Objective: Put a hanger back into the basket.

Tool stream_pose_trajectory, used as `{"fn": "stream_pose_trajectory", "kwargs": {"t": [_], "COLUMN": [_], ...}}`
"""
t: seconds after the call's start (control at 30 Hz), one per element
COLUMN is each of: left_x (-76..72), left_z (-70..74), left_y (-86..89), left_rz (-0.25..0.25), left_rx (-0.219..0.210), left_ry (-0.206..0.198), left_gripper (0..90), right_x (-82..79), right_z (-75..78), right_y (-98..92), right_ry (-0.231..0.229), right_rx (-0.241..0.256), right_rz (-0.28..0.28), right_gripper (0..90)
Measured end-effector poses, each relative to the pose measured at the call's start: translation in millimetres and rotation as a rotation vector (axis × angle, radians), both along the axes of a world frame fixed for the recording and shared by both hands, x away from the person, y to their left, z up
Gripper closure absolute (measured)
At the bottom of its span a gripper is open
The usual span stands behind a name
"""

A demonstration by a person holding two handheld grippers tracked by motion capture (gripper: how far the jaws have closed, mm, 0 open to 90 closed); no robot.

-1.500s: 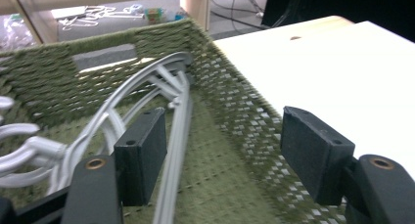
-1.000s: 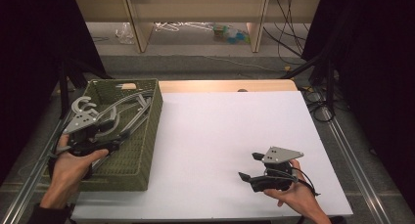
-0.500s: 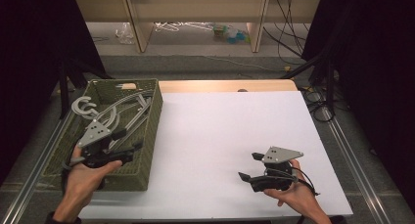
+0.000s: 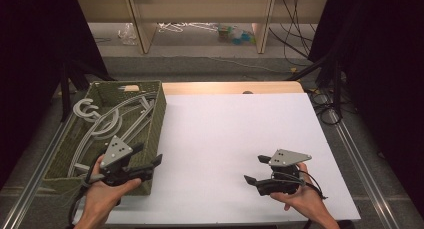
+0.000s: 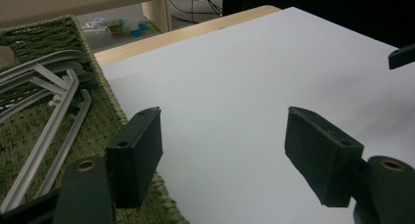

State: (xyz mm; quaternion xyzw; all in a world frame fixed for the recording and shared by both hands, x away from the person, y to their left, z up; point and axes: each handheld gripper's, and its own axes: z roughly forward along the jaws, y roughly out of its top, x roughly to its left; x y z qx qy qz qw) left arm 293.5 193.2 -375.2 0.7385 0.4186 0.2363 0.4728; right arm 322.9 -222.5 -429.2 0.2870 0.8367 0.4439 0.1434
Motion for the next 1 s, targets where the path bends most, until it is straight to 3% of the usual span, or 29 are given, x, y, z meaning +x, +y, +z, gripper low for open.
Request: {"fn": "stream_pose_trajectory", "kwargs": {"t": [0.17, 0.23, 0.3, 0.63, 0.77, 0.87, 0.93, 1.0], "left_x": [-8.2, -11.7, -13.8, -19.8, -21.8, -22.0, -23.5, -25.0], "left_z": [-6.0, -8.9, -12.1, -30.5, -36.9, -43.3, -44.7, -45.2], "left_y": [-10.5, -15.3, -19.4, -40.6, -45.1, -48.1, -49.4, -49.9], "left_rz": [-0.015, -0.018, -0.045, -0.093, -0.138, -0.163, -0.167, -0.163], "left_rx": [-0.006, -0.030, -0.014, -0.039, -0.026, -0.035, -0.047, -0.042], "left_ry": [-0.011, -0.006, -0.016, -0.026, -0.037, -0.031, -0.021, -0.029], "left_gripper": [27.7, 26.8, 26.3, 23.4, 22.2, 20.9, 20.9, 21.0], "right_x": [0.6, 0.3, 0.0, -0.1, -1.8, -4.2, -6.5, -8.9], "right_z": [-0.7, -0.6, -0.9, -1.0, 0.6, 1.6, 1.3, 1.0], "right_y": [0.5, 1.5, 1.8, 1.6, 1.9, 1.5, 1.9, 0.9], "right_ry": [0.003, 0.002, 0.005, 0.001, 0.015, -0.010, 0.005, -0.013], "right_rx": [-0.005, -0.002, -0.006, -0.001, 0.027, 0.035, 0.054, 0.055], "right_rz": [0.002, 0.002, 0.003, -0.004, -0.003, -0.020, -0.018, -0.031], "right_gripper": [20.7, 20.7, 20.7, 20.7, 20.4, 19.9, 19.3, 18.3]}}
